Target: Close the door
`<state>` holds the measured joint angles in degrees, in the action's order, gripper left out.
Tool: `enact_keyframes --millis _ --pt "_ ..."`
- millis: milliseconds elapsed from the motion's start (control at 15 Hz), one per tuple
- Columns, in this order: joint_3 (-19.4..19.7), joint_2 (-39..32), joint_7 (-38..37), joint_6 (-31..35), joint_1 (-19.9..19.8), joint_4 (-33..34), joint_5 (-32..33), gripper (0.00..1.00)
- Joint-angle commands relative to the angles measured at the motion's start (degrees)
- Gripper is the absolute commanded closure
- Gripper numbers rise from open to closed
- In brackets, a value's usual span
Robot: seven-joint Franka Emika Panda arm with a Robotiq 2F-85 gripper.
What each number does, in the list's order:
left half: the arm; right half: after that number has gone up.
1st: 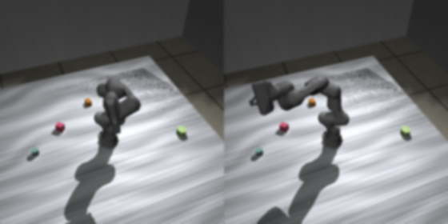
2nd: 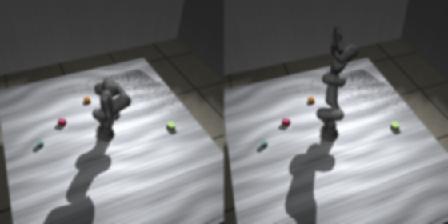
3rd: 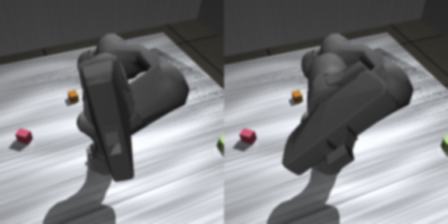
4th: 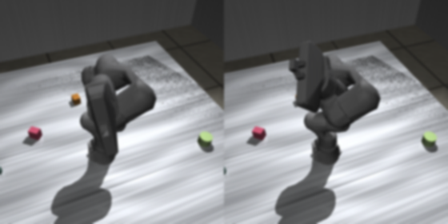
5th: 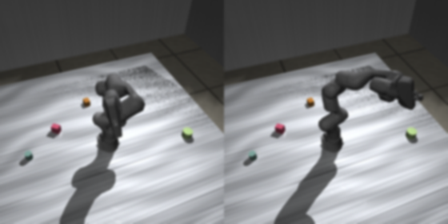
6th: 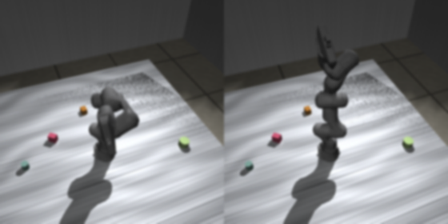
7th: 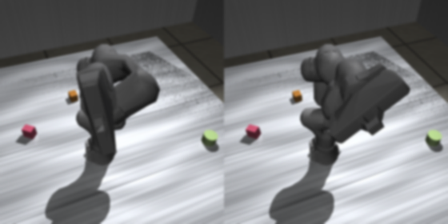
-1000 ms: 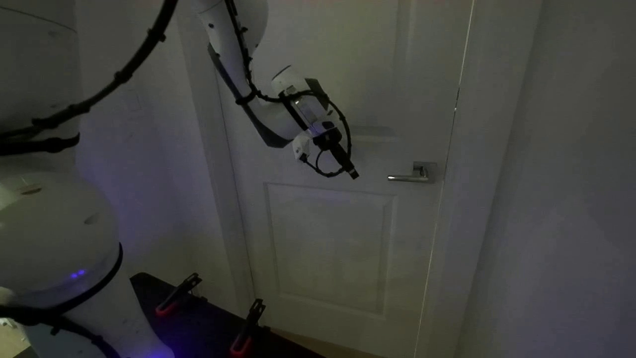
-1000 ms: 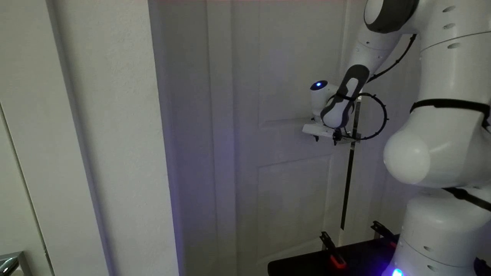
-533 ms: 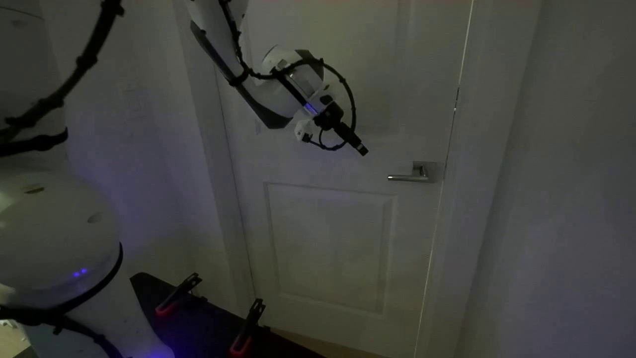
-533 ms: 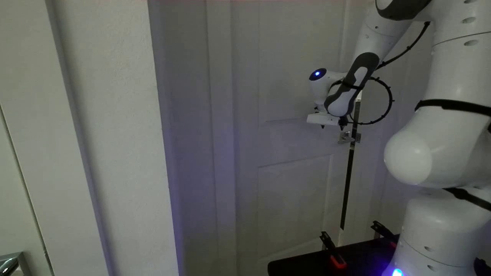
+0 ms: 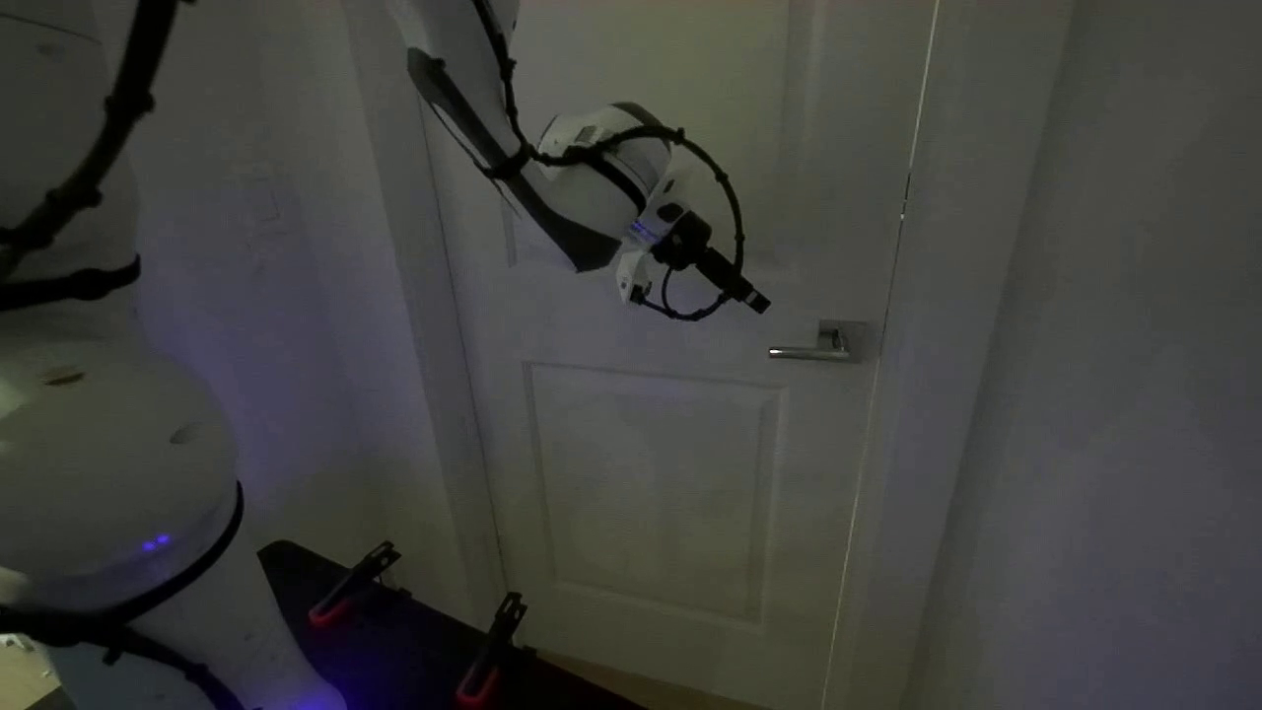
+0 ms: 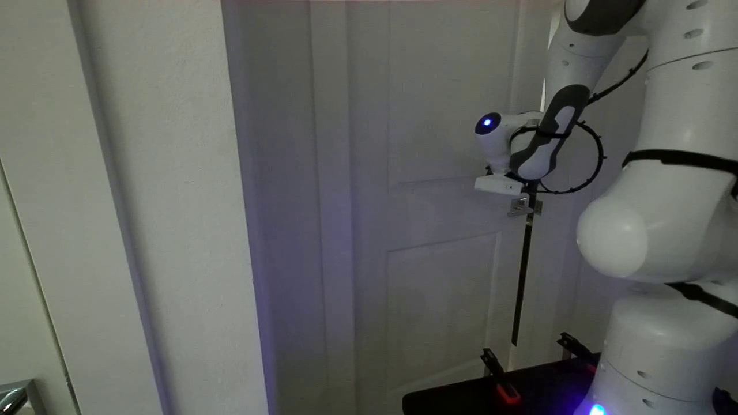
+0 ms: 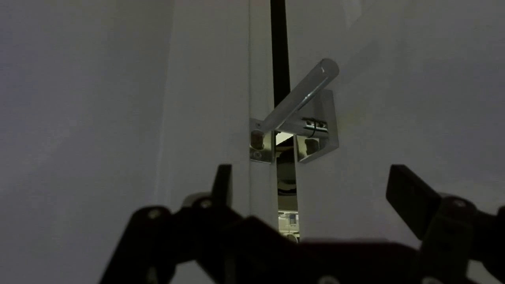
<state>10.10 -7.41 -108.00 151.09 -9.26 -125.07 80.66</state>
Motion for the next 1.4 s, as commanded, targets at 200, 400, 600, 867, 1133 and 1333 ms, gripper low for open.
enact_keyframes --millis 200,400,600,867,1133,1333 --pt "1.9 -4.6 -15.6 2.7 -0.5 3.7 12.9 0.00" --pt "2.1 -7.0 -22.8 3.6 -0.7 5.5 19.4 0.00" --pt "2.0 -9.8 -27.6 3.9 -1.1 7.4 23.4 0.00" --pt "1.8 -13.6 -31.9 4.3 -1.9 10.2 27.1 0.00" --pt "1.6 -17.5 -34.4 5.8 -2.8 13.4 29.7 0.00" --pt "1.6 -19.7 -35.8 6.3 -3.3 15.3 31.2 0.00"
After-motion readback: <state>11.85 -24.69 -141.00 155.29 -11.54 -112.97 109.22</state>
